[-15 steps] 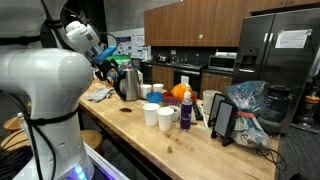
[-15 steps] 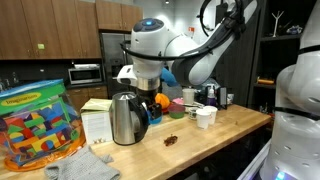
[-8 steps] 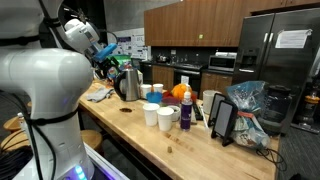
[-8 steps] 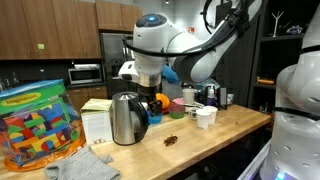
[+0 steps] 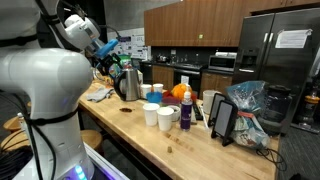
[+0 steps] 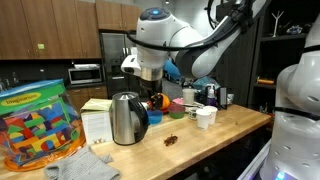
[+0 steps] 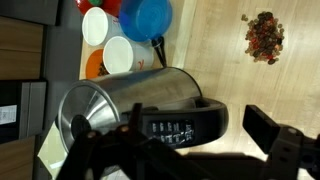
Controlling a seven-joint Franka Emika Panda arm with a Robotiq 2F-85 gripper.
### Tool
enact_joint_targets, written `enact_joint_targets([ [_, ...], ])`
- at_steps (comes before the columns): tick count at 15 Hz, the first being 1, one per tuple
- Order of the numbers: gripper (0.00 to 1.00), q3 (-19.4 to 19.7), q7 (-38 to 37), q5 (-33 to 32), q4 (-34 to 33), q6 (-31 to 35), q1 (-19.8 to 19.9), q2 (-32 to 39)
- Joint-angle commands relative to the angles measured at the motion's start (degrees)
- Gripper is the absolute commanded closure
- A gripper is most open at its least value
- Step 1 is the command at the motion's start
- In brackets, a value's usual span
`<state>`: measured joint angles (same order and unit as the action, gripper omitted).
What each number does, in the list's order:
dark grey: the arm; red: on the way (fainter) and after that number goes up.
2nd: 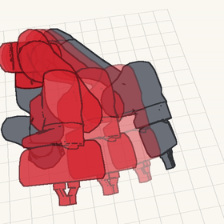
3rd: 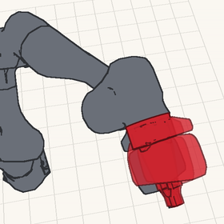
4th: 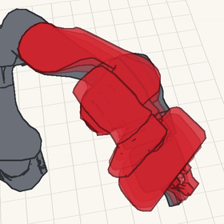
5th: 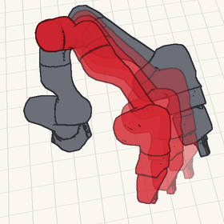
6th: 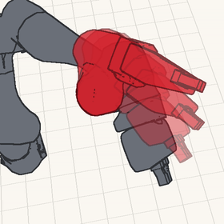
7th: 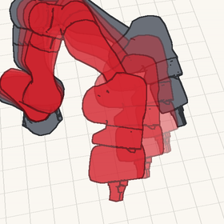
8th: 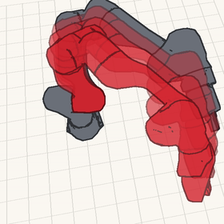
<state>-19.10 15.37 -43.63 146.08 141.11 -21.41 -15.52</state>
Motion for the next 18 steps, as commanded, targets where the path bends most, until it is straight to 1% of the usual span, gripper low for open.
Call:
enact_joint_targets([
  [1,0.0,0.7,1.1,0.9,0.8,0.6,0.4,-1.4],
  [3,0.0,1.1,2.6,4.5,0.7,0.8,-0.8,-1.3],
  [4,0.0,0.0,0.6,2.0,0.0,0.2,0.3,-0.1],
  [10,0.0,-0.1,0.8,2.5,0.0,0.2,0.3,0.1],
  [12,0.0,-2.0,-4.6,-2.8,-2.1,0.2,1.8,1.9],
  [13,0.0,-3.8,-10.2,-7.8,-3.7,-1.5,3.1,2.9],
  [14,0.0,-4.3,-13.8,-10.2,-5.1,-1.8,3.2,4.3],
  [15,0.0,-5.1,-17.6,-12.4,-6.5,-3.6,3.3,5.6],
  [17,0.0,-5.9,-24.0,-14.8,-8.7,-6.3,2.6,8.6],
  [18,0.0,-6.0,-26.0,-14.8,-9.5,-7.2,2.0,10.0],
])
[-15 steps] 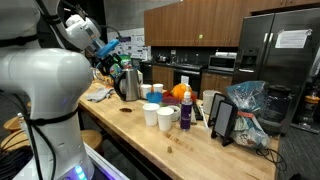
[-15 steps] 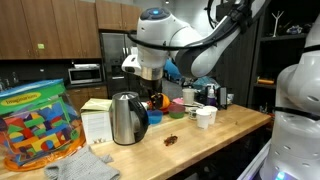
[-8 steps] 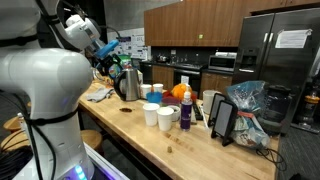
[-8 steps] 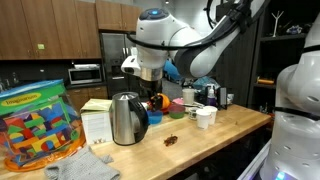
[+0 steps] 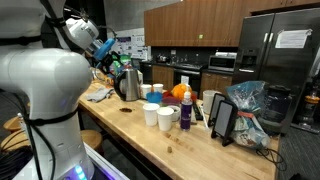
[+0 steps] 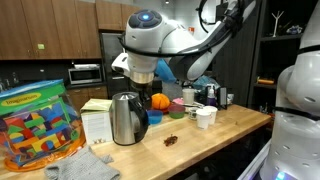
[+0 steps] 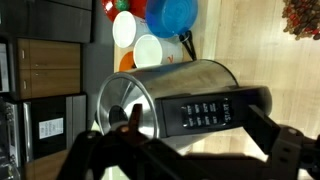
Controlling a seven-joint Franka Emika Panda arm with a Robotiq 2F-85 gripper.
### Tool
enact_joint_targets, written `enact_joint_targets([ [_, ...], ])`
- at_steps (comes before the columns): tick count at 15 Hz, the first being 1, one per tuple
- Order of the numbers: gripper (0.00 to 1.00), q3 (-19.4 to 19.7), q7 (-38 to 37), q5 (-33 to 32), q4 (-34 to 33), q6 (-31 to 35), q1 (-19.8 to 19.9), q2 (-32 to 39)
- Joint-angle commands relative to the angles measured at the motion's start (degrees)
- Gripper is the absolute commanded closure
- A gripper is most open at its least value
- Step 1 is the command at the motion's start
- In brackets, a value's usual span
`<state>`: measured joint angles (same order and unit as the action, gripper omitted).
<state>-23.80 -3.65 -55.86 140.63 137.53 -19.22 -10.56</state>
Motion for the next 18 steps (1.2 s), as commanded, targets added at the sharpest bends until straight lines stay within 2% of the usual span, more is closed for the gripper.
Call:
enact_joint_targets([
  [1,0.0,-1.4,-8.3,-2.0,-4.6,-4.1,-0.6,6.2],
  [8,0.0,-1.9,-11.6,2.6,-6.9,-13.0,-3.9,8.0],
  [12,0.0,-2.3,-10.2,5.3,-7.5,-17.0,-5.4,7.1],
  [15,0.0,-2.3,-8.4,6.9,-7.0,-15.6,-6.0,6.3],
  [18,0.0,-1.7,-4.3,6.9,-5.6,-9.3,-6.0,5.7],
])
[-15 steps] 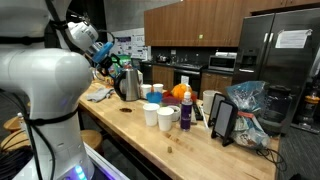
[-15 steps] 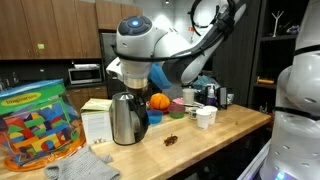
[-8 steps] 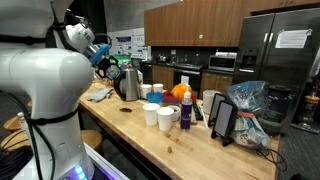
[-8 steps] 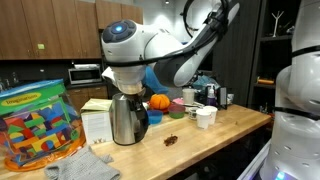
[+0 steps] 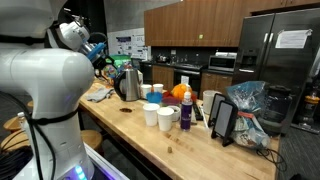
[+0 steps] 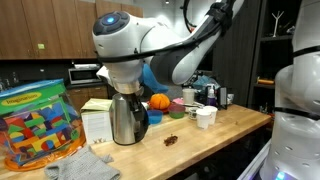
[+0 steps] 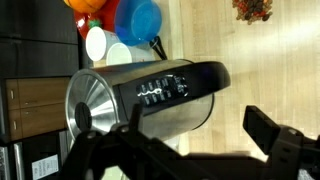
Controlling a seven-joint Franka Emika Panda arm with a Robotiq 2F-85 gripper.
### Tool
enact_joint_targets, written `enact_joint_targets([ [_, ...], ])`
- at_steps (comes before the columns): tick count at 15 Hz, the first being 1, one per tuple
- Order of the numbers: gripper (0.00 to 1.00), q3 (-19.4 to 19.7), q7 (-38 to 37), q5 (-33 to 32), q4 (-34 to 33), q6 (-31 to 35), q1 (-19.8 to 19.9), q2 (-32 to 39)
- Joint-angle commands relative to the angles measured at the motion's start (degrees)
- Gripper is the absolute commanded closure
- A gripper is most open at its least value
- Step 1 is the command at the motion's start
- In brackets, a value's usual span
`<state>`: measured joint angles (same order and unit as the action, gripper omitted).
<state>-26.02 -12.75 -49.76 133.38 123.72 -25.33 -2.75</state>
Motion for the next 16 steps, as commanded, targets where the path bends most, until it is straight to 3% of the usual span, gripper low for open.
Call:
enact_joint_targets([
  [1,0.0,0.6,5.9,0.2,2.0,5.8,0.2,-2.0],
  [8,0.0,3.3,20.3,-2.5,6.8,15.0,2.3,-2.9],
  [16,0.0,6.0,26.9,-4.1,11.4,22.9,4.0,-7.5],
])
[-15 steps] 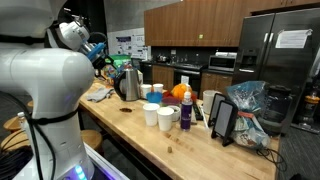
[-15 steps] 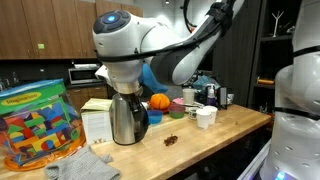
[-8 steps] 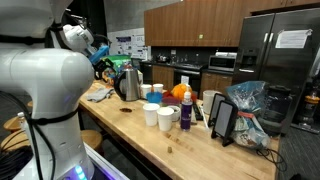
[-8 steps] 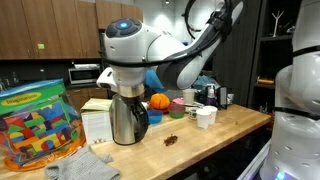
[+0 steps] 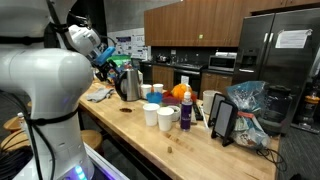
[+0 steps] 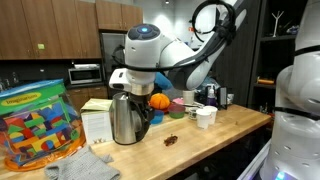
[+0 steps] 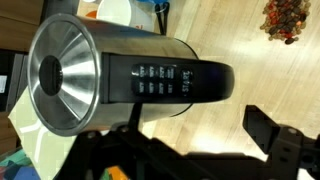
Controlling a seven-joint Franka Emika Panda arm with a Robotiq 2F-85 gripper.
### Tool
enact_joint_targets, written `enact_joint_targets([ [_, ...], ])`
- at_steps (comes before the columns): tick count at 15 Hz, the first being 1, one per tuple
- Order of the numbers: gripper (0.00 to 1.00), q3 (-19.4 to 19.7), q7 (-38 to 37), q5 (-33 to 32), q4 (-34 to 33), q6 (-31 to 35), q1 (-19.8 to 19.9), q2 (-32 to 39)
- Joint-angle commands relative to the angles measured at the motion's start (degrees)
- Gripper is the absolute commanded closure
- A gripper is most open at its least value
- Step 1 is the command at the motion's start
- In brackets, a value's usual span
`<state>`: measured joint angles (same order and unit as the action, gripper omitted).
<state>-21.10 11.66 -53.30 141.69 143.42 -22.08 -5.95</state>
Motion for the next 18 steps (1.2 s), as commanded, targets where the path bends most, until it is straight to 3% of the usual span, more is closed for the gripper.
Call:
enact_joint_targets([
  [1,0.0,1.4,2.9,-0.6,3.5,4.2,0.8,-4.9],
  [12,0.0,3.7,8.4,2.3,7.5,11.9,0.7,-8.0],
  [18,0.0,4.0,8.5,2.7,10.2,12.3,0.7,-9.9],
])
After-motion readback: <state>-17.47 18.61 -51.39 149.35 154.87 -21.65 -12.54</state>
